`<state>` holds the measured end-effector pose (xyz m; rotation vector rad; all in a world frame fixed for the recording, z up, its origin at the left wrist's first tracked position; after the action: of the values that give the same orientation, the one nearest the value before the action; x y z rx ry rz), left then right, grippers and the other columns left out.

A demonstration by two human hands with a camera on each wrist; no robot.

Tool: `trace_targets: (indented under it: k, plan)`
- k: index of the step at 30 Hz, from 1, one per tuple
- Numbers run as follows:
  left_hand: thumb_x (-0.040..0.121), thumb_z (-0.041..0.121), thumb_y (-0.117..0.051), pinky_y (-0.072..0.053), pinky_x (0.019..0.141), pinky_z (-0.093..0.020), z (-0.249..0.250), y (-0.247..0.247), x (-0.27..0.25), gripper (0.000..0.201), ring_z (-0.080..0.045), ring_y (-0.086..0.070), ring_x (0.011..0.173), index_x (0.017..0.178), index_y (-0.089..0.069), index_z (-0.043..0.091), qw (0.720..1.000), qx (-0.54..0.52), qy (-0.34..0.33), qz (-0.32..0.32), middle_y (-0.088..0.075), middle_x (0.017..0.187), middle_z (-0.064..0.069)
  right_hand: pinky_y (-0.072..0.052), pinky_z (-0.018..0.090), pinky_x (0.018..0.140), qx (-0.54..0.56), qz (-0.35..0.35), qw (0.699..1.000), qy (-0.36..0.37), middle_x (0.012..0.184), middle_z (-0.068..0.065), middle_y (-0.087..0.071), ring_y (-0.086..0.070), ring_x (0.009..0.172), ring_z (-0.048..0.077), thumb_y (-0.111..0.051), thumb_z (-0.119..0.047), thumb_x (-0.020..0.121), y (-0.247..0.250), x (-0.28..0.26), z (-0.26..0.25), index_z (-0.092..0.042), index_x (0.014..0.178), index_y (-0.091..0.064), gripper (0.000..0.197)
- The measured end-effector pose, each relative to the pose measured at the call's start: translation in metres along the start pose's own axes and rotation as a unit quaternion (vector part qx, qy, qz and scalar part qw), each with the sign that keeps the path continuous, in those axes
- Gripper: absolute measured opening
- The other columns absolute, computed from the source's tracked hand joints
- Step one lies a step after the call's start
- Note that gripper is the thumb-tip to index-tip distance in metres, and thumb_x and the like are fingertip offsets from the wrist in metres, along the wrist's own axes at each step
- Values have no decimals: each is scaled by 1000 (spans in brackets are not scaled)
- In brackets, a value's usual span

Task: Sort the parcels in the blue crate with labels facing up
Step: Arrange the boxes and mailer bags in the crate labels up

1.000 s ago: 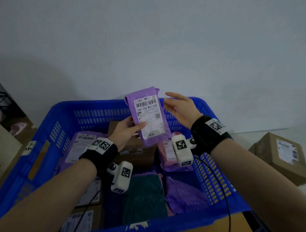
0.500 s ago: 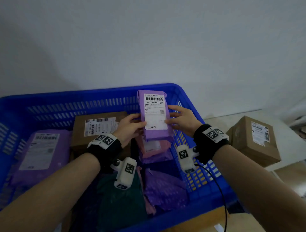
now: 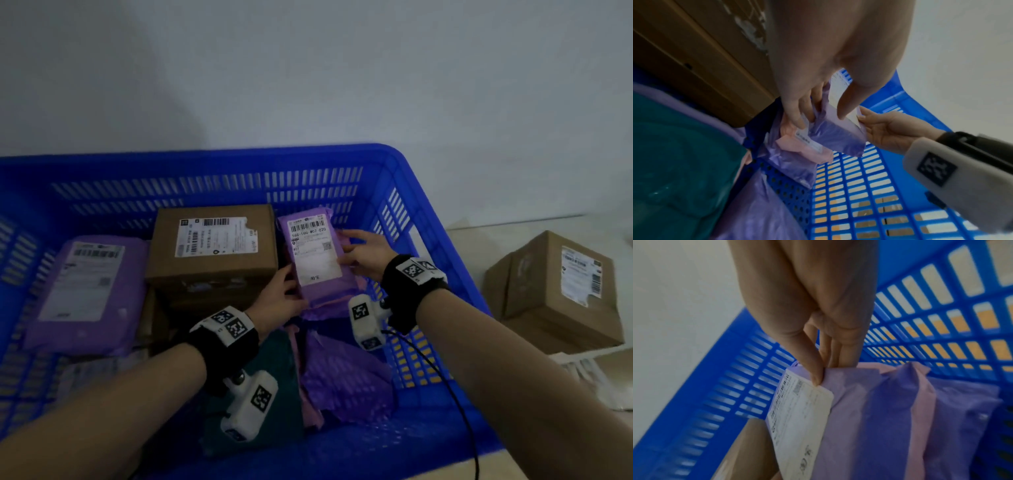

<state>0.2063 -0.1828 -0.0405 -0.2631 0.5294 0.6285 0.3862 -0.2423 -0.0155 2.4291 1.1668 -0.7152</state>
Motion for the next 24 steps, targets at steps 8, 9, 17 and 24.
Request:
trace_targets:
  k: [8,9,17,24]
  plan:
    - [84,-15,-54,-55,82,-22,-34,18,7,77,-16,-52,114,148,-25,18,996,90,-25,-11,-45,138,-10,-54,24,48,52,-25,997,-46,85,6,-63,-59,71,18,-47,25,80,-33,38,32,-8,127,-50,57]
    - [85,-15,-54,-54,89,-29,-37,21,10,74,-18,-52,116,147,-28,15,995,97,-22,-3,-44,140,-11,-54,24,48,45,-26,997,-50,84,5,-63,-59,71,17,-47,25,80,-36,40,35,-10,125,-51,57]
    - [86,-6,-54,-47,101,-41,-45,28,30,61,-32,-49,125,141,-42,18,983,184,-1,18,-30,143,-12,-55,47,79,8,32,998,-55,86,7,-64,-61,91,26,-56,23,75,-37,59,58,-3,127,-54,58]
    - [86,-13,-51,-55,65,-15,-45,20,33,67,-19,-56,104,146,-33,14,991,125,43,6,-45,142,-15,-53,51,90,-61,46,996,-36,112,17,-66,-64,105,32,-66,15,73,-31,61,62,-3,126,-55,58]
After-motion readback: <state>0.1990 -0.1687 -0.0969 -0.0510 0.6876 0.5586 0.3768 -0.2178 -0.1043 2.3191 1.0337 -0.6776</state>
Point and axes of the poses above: each hand's wrist, its own x-axis towards the middle knuckle, its own y-axis out of the back of the hand, z = x × y, the point moved 1 cm from there along x, towards the middle knuckle
